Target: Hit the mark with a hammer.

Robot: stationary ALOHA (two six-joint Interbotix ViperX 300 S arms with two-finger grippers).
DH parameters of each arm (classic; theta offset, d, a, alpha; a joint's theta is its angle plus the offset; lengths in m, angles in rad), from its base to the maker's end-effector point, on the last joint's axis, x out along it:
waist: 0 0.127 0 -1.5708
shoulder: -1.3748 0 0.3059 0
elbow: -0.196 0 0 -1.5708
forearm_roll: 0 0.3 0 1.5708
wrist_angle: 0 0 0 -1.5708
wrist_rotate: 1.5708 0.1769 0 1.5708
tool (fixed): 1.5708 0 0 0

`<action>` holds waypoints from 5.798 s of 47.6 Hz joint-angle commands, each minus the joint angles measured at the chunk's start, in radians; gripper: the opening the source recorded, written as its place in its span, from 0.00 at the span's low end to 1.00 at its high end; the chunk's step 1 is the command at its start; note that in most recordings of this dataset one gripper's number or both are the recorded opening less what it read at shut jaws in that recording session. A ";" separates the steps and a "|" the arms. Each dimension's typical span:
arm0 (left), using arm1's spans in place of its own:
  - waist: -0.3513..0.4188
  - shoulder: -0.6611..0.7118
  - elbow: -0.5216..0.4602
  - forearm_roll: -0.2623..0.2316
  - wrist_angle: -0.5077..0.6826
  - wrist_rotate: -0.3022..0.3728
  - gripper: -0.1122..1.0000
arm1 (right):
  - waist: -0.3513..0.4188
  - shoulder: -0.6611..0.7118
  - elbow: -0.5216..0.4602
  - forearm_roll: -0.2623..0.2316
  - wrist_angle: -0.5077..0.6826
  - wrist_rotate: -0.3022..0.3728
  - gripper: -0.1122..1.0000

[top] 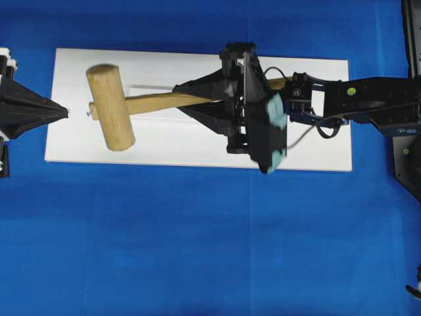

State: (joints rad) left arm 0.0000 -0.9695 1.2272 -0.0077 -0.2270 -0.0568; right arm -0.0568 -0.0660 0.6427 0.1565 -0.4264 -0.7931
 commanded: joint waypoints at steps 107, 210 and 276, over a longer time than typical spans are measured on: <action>0.046 0.482 -0.224 -0.009 -0.207 -0.132 0.90 | 0.011 -0.035 0.002 0.049 -0.133 -0.299 0.19; 0.026 0.489 -0.227 -0.005 -0.149 0.179 0.49 | -0.014 -0.037 -0.095 0.353 0.364 0.051 0.84; 0.023 0.465 -0.206 -0.005 -0.144 0.183 0.87 | -0.014 -0.052 -0.077 0.365 0.391 0.055 0.12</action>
State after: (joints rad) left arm 0.0199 -0.4847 1.0278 -0.0092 -0.3666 0.1258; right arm -0.0736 -0.0890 0.5752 0.5154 -0.0307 -0.7378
